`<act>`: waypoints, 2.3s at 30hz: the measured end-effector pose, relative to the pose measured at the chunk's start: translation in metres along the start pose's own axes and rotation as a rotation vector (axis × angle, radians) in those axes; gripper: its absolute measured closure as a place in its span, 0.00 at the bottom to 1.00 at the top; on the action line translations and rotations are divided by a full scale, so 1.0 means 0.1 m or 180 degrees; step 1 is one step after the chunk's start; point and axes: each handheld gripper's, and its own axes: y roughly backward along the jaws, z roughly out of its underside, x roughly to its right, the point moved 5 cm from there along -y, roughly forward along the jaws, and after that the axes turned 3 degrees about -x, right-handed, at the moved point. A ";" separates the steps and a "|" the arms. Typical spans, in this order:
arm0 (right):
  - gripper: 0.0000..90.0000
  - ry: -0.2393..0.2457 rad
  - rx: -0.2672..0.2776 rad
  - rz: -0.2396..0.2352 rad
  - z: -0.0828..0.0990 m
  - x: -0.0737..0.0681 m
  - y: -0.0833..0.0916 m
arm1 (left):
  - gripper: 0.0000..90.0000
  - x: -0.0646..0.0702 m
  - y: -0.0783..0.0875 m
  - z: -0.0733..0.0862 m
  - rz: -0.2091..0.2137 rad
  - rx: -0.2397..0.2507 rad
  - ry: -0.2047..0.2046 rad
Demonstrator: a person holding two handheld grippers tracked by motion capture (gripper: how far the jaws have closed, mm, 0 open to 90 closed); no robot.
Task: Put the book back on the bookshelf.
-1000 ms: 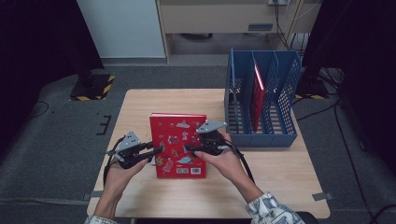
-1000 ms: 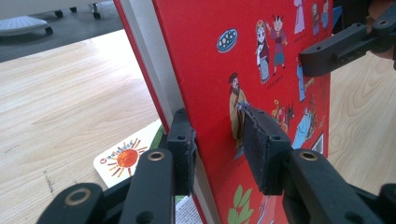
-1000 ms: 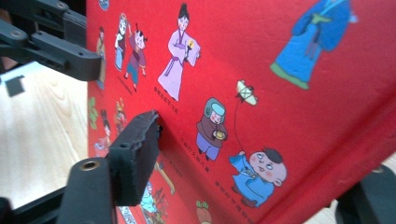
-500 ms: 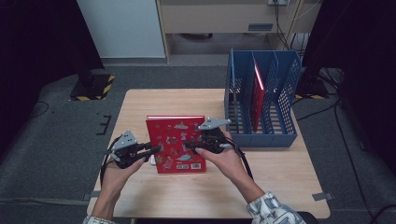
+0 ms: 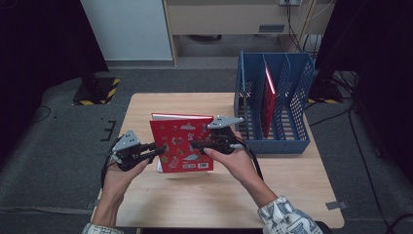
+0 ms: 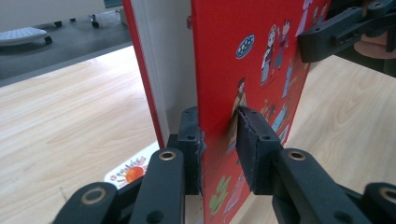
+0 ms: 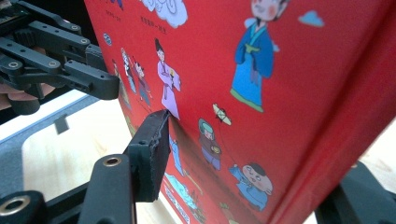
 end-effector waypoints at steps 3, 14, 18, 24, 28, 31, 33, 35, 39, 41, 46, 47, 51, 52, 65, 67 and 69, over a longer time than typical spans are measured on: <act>0.48 -0.0019 0.0015 0.0039 -0.05 0.04 -0.03 | 0.78 -0.09 -0.05 -0.05 -0.0002 -0.0016 0.0018; 0.52 0.0016 0.0163 0.0285 -0.04 0.22 -0.22 | 0.73 -0.34 -0.31 -0.07 -0.0188 -0.0075 -0.0045; 0.57 0.0135 0.0174 0.0282 -0.02 0.17 -0.20 | 0.68 -0.34 -0.34 -0.05 -0.0204 -0.0039 -0.0026; 0.62 0.0260 0.0258 0.0165 -0.03 0.00 -0.18 | 0.55 -0.32 -0.36 -0.03 -0.0275 -0.0010 0.0021; 0.68 0.0235 0.0287 0.0097 -0.03 -0.06 -0.17 | 0.52 -0.35 -0.34 -0.06 -0.0374 0.0108 0.0067; 0.70 0.0239 0.0301 0.0044 -0.04 -0.11 -0.17 | 0.49 -0.36 -0.34 -0.07 -0.0394 0.0135 0.0090; 0.70 0.0260 0.0304 0.0053 -0.05 -0.13 -0.17 | 0.48 -0.36 -0.35 -0.07 -0.0386 0.0137 0.0103; 0.70 0.0260 0.0311 0.0040 -0.06 -0.13 -0.18 | 0.47 -0.36 -0.35 -0.06 -0.0390 0.0144 0.0123; 0.68 0.0291 0.0344 0.0031 -0.10 -0.14 -0.16 | 0.47 -0.36 -0.36 -0.07 -0.0400 0.0148 0.0154; 0.67 0.0306 0.0372 0.0027 -0.13 -0.14 -0.15 | 0.47 -0.36 -0.38 -0.08 -0.0398 0.0156 0.0177; 0.69 0.0288 0.0409 0.0002 -0.19 -0.10 -0.12 | 0.46 -0.35 -0.43 -0.09 -0.0388 0.0136 0.0192; 0.70 0.0294 0.0399 0.0010 -0.20 -0.09 -0.12 | 0.46 -0.35 -0.44 -0.09 -0.0389 0.0126 0.0185; 0.71 0.0287 0.0410 0.0004 -0.21 -0.08 -0.11 | 0.47 -0.35 -0.44 -0.09 -0.0385 0.0108 0.0169; 0.71 0.0295 0.0413 0.0002 -0.22 -0.08 -0.11 | 0.46 -0.35 -0.44 -0.10 -0.0384 0.0102 0.0171; 0.78 0.0277 0.0482 -0.0063 -0.33 -0.06 -0.13 | 0.47 -0.34 -0.45 -0.10 -0.0393 0.0082 0.0153; 0.77 0.0278 0.0493 -0.0074 -0.34 -0.06 -0.13 | 0.47 -0.34 -0.45 -0.10 -0.0398 0.0078 0.0146; 0.77 0.0274 0.0497 -0.0078 -0.34 -0.05 -0.14 | 0.46 -0.34 -0.46 -0.11 -0.0402 0.0084 0.0150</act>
